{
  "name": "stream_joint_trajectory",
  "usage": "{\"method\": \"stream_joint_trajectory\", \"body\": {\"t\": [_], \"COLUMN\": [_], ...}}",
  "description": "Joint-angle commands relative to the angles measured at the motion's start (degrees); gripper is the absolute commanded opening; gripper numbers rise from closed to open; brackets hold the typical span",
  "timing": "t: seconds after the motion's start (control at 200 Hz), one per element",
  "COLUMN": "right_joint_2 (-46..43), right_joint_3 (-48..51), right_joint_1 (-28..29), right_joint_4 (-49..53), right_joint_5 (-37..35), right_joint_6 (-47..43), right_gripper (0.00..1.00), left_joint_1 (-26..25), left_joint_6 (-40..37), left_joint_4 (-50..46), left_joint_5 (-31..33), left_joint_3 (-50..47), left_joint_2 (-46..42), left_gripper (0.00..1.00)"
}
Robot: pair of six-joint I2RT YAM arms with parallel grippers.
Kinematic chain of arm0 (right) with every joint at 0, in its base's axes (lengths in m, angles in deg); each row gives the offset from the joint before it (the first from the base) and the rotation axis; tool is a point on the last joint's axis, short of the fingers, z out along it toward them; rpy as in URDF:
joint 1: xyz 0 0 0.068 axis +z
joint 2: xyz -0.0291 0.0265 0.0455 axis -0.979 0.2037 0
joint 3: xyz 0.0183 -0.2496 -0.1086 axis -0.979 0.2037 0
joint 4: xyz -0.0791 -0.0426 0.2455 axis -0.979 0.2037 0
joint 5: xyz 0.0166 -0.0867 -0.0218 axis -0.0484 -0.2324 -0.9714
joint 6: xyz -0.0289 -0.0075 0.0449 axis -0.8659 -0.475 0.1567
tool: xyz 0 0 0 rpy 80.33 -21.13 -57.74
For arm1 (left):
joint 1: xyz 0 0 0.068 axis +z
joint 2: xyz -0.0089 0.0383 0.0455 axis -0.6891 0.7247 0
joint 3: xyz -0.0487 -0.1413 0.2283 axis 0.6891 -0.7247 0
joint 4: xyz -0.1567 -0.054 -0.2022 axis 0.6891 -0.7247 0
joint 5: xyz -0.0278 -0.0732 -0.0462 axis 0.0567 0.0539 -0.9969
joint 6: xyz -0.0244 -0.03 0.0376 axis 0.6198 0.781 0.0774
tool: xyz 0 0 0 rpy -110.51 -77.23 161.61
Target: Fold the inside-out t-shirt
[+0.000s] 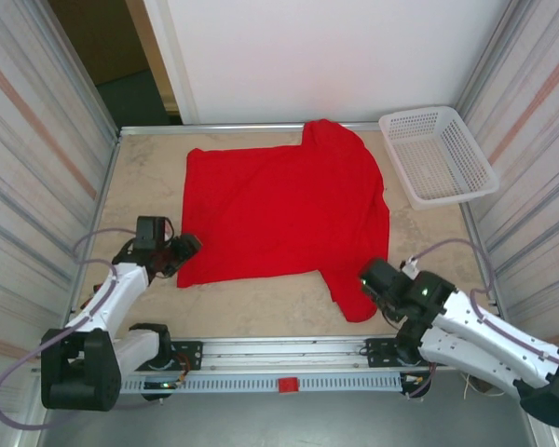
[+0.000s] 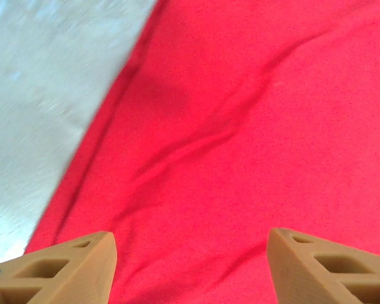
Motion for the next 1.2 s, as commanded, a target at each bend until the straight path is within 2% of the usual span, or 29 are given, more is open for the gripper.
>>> {"method": "stream_joint_trajectory", "body": {"t": [0.0, 0.065, 0.145, 0.185, 0.23, 0.311, 0.396, 0.461, 0.556, 0.736, 0.972, 1.192], "right_joint_2": [4.6, 6.4, 10.4, 14.9, 20.3, 27.7, 30.1, 30.2, 29.9, 30.3, 32.0, 32.8], "right_joint_3": [-10.1, -11.1, -10.1, -10.7, -13.0, -16.9, -16.7, -15.3, -12.6, -8.8, -6.7, -5.9], "right_joint_1": [-10.6, -23.3, -38.0, -42.7, -45.0, -44.9, -43.3, -42.0, -41.2, -38.5, -37.5, -37.4], "right_joint_4": [2.0, -8.1, -21.3, -25.8, -27.7, -28.3, -30.6, -32.2, -34.2, -36.6, -38.1, -39.0], "right_joint_5": [-11.6, -5.0, 8.8, 14.0, 16.3, 16.8, 17.7, 17.6, 18.6, 20.1, 21.2, 21.3], "right_joint_6": [-14.1, -27.0, -34.2, -35.9, -38.2, -41.6, -42.0, -41.3, -40.1, -39.1, -38.4, -38.4], "right_gripper": [0.64, 0.63, 0.59, 0.57, 0.55, 0.49, 0.43, 0.43, 0.43, 0.44, 0.44, 0.44], "left_joint_1": [-1.0, -2.6, -3.8, -3.9, -3.4, -2.2, -0.9, 0.1, 1.8, 3.6, 3.9, 4.1], "left_joint_6": [-4.4, -4.1, -3.6, -3.7, -3.8, -6.0, -9.8, -12.8, -16.3, -21.2, -25.8, -25.9], "left_joint_4": [-0.6, 2.4, 6.3, 8.1, 9.3, 10.0, 6.6, 3.7, 0.5, -7.3, -13.0, -12.9], "left_joint_5": [-4.3, -6.0, -6.0, -5.4, -4.7, -3.4, 1.2, 5.1, 6.7, 7.8, 5.5, 5.7], "left_joint_3": [4.4, 5.6, 8.2, 10.5, 14.3, 23.5, 36.3, 46.4, 60.2, 82.5, 100.7, 103.4], "left_joint_2": [0.5, 3.6, 9.3, 12.7, 16.6, 23.7, 32.4, 39.4, 49.9, 67.7, 83.0, 87.0], "left_gripper": [0.64, 0.64, 0.64, 0.64, 0.65, 0.64, 0.65, 0.63, 0.54, 0.53, 0.53, 0.54]}}
